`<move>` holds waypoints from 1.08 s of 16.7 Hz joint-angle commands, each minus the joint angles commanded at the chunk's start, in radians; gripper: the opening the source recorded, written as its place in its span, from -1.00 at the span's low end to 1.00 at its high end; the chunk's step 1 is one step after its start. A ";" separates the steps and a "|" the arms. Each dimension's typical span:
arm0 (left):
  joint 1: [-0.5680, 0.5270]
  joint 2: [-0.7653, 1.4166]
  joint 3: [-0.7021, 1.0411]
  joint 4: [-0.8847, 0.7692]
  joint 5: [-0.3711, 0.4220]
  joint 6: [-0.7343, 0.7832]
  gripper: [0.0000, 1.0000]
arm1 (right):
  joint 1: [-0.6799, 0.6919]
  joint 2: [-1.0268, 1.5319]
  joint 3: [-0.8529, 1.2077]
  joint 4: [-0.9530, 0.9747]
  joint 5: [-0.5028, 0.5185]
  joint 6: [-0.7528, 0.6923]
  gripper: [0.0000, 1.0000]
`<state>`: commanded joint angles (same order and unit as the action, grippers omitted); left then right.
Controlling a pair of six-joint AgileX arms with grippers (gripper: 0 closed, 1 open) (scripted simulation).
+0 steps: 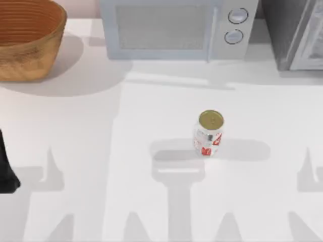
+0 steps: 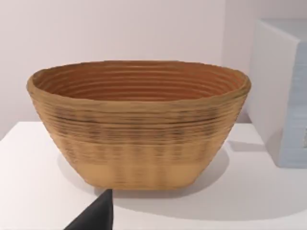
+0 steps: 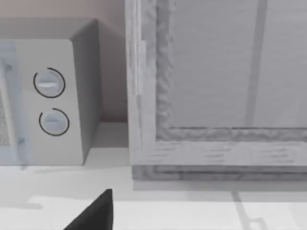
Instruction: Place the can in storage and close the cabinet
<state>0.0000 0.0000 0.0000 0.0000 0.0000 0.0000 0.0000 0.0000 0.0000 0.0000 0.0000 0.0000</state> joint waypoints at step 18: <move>0.000 0.000 0.000 0.000 0.000 0.000 1.00 | 0.439 1.064 0.268 0.795 0.453 0.004 1.00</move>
<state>0.0000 0.0000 0.0000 0.0000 0.0000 0.0000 0.4388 1.0637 0.2680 0.7953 0.4535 0.0044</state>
